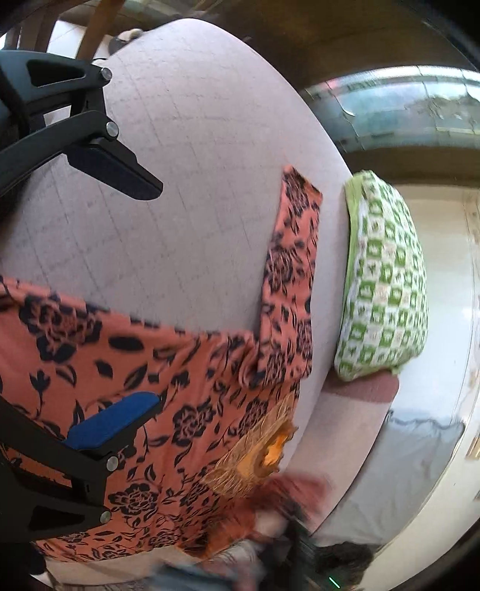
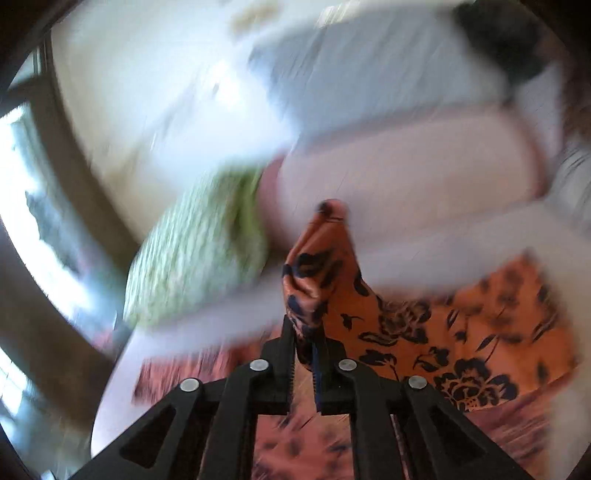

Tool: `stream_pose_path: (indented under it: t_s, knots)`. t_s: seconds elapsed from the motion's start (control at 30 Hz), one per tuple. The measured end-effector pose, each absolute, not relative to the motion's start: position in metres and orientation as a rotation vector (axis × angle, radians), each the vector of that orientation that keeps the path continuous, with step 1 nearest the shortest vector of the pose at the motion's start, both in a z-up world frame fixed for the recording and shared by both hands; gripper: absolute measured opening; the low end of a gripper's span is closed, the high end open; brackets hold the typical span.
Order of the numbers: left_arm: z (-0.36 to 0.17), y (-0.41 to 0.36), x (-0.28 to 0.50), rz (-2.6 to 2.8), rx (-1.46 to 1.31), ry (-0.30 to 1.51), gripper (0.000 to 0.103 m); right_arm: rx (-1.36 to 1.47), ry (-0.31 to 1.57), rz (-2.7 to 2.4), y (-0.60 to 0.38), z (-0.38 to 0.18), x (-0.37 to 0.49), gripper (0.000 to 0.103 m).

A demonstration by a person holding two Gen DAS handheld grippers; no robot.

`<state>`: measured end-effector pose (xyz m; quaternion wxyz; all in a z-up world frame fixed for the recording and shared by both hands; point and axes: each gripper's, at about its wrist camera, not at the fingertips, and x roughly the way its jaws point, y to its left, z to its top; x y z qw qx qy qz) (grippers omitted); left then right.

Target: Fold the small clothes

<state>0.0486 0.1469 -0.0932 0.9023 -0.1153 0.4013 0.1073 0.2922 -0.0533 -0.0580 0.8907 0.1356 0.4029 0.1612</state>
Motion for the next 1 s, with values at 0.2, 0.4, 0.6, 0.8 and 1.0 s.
stream_pose_path:
  t_s: [0.2,0.4,0.6,0.8,1.0]
  knots:
    - [-0.091,0.150,0.055,0.198,-0.249,0.829,0.103,0.329,0.998,0.318,-0.073,-0.132,0.278,0.067]
    - [-0.082,0.109,0.116,0.032,-0.266,0.854,0.103,0.402,0.902,0.187,-0.160,-0.094,0.260,0.075]
    - [-0.098,0.049,0.217,-0.165,-0.316,0.958,0.103,0.475,0.905,0.187,-0.210,-0.105,0.212,0.075]
    - [-0.140,0.027,0.286,-0.137,-0.355,1.104,0.070,0.460,0.887,0.215,-0.222,-0.113,0.182,0.075]
    - [-0.151,0.033,0.291,-0.083,-0.298,1.135,0.010,0.463,0.880,0.221,-0.237,-0.117,0.174,0.075]
